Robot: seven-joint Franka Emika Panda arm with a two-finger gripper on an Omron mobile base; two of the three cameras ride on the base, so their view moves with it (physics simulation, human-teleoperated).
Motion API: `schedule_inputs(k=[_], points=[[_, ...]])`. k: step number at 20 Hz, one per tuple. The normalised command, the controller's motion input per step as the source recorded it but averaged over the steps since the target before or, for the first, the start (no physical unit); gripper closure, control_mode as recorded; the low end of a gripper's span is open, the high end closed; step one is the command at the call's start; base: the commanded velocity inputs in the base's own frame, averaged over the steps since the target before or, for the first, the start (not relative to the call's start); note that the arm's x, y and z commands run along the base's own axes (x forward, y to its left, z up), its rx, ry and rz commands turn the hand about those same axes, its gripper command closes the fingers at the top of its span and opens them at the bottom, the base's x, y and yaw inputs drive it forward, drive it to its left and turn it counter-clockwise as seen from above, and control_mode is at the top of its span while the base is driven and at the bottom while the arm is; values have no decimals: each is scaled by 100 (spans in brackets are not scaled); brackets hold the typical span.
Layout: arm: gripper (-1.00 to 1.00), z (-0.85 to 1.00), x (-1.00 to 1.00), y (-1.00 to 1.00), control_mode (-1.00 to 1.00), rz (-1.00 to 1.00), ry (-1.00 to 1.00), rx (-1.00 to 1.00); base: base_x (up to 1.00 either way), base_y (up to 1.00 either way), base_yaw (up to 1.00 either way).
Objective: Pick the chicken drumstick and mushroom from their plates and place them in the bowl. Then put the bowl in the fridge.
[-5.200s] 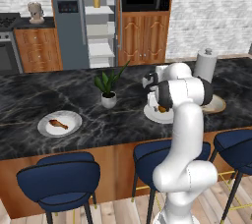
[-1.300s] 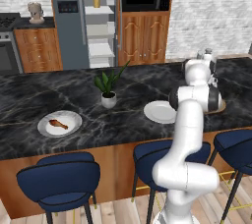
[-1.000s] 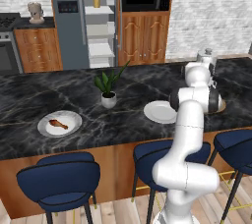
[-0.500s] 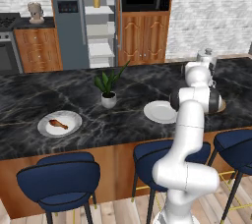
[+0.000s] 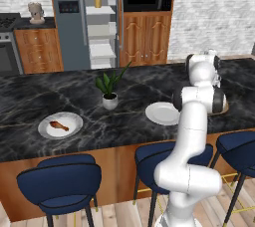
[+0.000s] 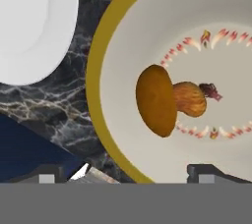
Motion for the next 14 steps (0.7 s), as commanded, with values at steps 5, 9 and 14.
schedule_inputs(k=[5,9,14], points=[[-100,27,-58,43,-100,0,-4,-1,0,0,0],[-100,1,-64,61,-100,0,-12,-7,0,0,0],[-100,3,-51,68,-100,0,-10,-12,0,0,0]])
